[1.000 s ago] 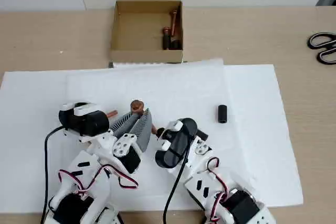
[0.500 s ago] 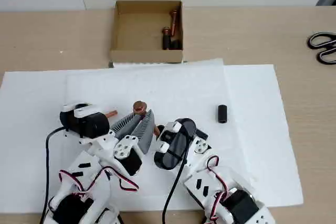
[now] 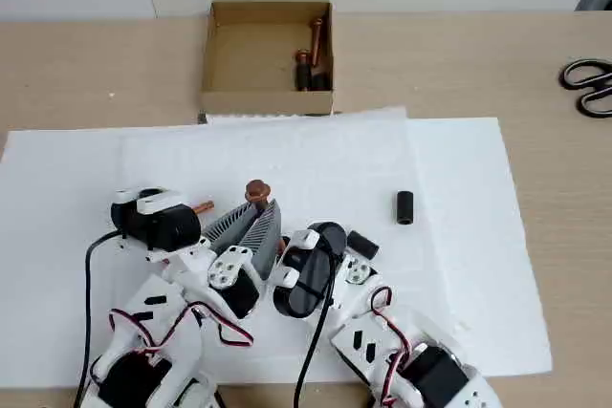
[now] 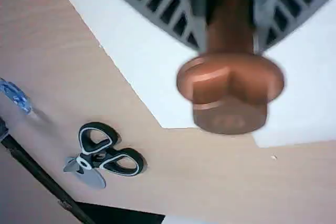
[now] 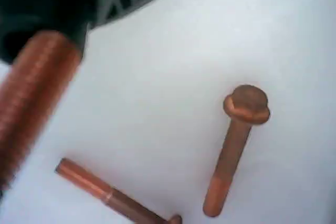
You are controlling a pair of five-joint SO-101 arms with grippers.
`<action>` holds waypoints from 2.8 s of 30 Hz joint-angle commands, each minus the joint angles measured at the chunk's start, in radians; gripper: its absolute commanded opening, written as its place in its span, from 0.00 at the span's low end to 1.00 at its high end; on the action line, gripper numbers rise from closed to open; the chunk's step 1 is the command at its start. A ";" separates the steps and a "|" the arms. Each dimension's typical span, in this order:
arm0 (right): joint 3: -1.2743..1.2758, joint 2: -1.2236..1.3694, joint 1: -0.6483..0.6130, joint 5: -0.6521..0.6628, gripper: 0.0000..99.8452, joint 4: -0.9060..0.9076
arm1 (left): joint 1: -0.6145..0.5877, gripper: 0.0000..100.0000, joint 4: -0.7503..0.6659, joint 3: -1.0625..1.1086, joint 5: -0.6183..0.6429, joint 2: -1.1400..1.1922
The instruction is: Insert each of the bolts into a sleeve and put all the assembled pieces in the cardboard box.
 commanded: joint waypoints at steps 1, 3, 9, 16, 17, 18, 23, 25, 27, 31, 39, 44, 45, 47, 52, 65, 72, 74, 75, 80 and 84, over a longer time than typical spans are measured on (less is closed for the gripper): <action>-0.057 -0.015 -0.012 0.003 0.00 -0.039 | 0.011 0.01 -0.012 0.004 -0.011 -0.006; -0.058 -0.015 -0.012 0.003 0.00 -0.038 | 0.011 0.01 -0.028 0.001 -0.048 -0.006; -0.060 -0.015 -0.012 0.002 0.00 -0.038 | -0.057 0.01 -0.068 -0.002 -0.084 -0.005; -0.057 -0.015 -0.012 0.002 0.00 -0.018 | -0.068 0.01 -0.066 -0.002 -0.080 -0.005; -0.058 -0.015 -0.012 0.002 0.00 -0.018 | -0.068 0.01 -0.066 -0.002 -0.078 -0.005; -0.060 -0.015 -0.012 0.002 0.00 -0.018 | -0.068 0.01 -0.066 -0.002 -0.074 -0.005; -0.057 -0.015 -0.012 0.000 0.00 -0.018 | -0.038 0.01 -0.066 -0.001 -0.014 -0.003; -0.055 -0.015 -0.012 0.000 0.00 -0.021 | -0.021 0.01 -0.066 -0.001 0.006 -0.003; -0.055 -0.015 -0.012 0.000 0.00 -0.024 | -0.018 0.01 -0.066 0.002 0.015 -0.003; -0.055 -0.015 -0.012 0.000 0.00 -0.025 | -0.018 0.01 -0.043 0.004 0.015 -0.003; -0.063 -0.015 -0.007 0.002 0.00 -0.025 | 0.051 0.01 0.184 -0.016 -0.008 -0.006; -0.098 -0.015 -0.007 0.002 0.00 -0.025 | 0.084 0.01 0.269 -0.024 -0.101 -0.005; -0.103 -0.015 -0.007 0.002 0.00 -0.025 | 0.084 0.01 0.273 -0.024 -0.117 -0.005; -0.110 -0.015 -0.007 0.002 0.00 -0.025 | 0.084 0.01 0.273 -0.024 -0.137 -0.003; -0.137 -0.015 -0.007 0.006 0.00 -0.025 | 0.078 0.01 0.275 -0.016 -0.206 -0.003; -0.130 -0.015 -0.005 0.008 0.00 -0.018 | -0.107 0.28 0.384 0.002 -0.351 -0.003; -0.101 -0.015 -0.005 0.008 0.00 -0.025 | -0.101 0.28 0.393 -0.058 -0.313 -0.005; -0.095 -0.015 -0.005 0.008 0.00 -0.025 | -0.101 0.29 0.394 -0.097 -0.308 -0.003; -0.091 -0.015 -0.005 0.008 0.00 -0.025 | -0.101 0.29 0.394 -0.122 -0.304 -0.003; -0.074 -0.015 0.008 0.008 0.00 -0.025 | -0.101 0.29 0.430 -0.245 -0.278 -0.002; -0.046 -0.015 0.073 0.003 0.00 -0.031 | -0.109 0.29 0.465 -0.343 -0.224 -0.002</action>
